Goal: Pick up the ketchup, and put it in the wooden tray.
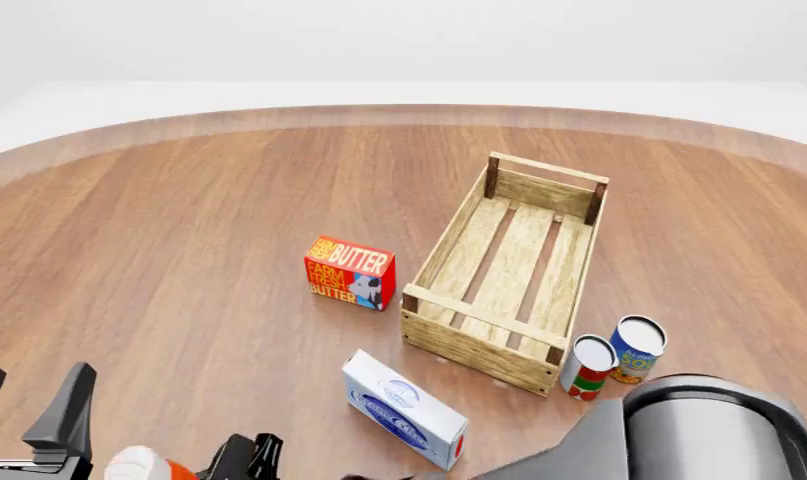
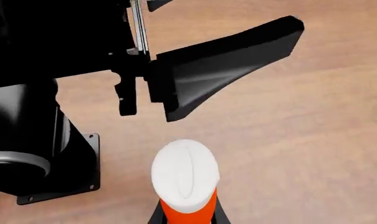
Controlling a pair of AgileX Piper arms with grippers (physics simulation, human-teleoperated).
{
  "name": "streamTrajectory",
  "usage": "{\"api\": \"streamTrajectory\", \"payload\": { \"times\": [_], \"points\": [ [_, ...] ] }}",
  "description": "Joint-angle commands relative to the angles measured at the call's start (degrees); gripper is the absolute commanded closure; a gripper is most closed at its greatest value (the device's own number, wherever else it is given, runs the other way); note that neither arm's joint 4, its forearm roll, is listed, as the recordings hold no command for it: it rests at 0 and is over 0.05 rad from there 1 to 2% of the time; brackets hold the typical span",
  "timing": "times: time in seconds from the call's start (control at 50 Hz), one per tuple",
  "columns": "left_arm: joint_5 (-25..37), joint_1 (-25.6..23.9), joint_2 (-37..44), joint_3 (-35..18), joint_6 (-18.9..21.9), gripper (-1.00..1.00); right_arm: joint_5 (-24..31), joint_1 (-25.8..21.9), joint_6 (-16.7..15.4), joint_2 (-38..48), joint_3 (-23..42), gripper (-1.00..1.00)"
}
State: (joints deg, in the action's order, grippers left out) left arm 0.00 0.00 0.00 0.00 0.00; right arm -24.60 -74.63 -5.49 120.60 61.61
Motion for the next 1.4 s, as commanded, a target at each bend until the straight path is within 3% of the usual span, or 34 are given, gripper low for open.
{"api": "streamTrajectory", "payload": {
  "times": [0.02, 0.2, 0.26, 0.52, 0.74, 0.8, 0.94, 1.04, 1.08, 1.3, 1.4],
  "points": [
    [0.0, 0.0, 0.0, 0.0, 0.0, -1.0, 0.94, 3.77, 0.24, -2.59, -1.43, 1.0],
    [0.0, 0.0, 0.0, 0.0, 0.0, -1.0, 3.34, 5.87, 2.05, -8.2, -3.75, 1.0],
    [0.0, 0.0, 0.0, 0.0, 0.0, -1.0, 4.07, 6.19, 4.34, -11.15, -4.98, 1.0],
    [0.0, 0.0, 0.0, 0.0, 0.0, -1.0, 12.28, 8.03, 3.57, -18.43, -4.66, 1.0],
    [0.0, 0.0, 0.0, 0.0, 0.0, -1.0, 16.87, 10.64, 5.55, -22.76, -3.21, 1.0],
    [0.0, 0.0, 0.0, 0.0, 0.0, -1.0, 18.71, 12.65, 3.44, -23.55, -2.38, 1.0],
    [0.0, 0.0, 0.0, 0.0, 0.0, -1.0, 21.11, 15.18, 7.82, -26.8, -2.54, 1.0],
    [0.0, 0.0, 0.0, 0.0, 0.0, -1.0, 22.14, 15.99, 9.21, -29.15, -2.82, 1.0],
    [0.0, 0.0, 0.0, 0.0, 0.0, -1.0, 22.02, 16.66, 11.4, -31.53, -3.35, 1.0],
    [0.0, 0.0, 0.0, 0.0, 0.0, -1.0, 24.56, 18.99, 10.57, -34.39, -3.53, 1.0],
    [0.0, 0.0, 0.0, 0.0, 0.0, -1.0, 24.22, 18.73, 11.8, -36.17, -4.94, 1.0]
  ]
}}
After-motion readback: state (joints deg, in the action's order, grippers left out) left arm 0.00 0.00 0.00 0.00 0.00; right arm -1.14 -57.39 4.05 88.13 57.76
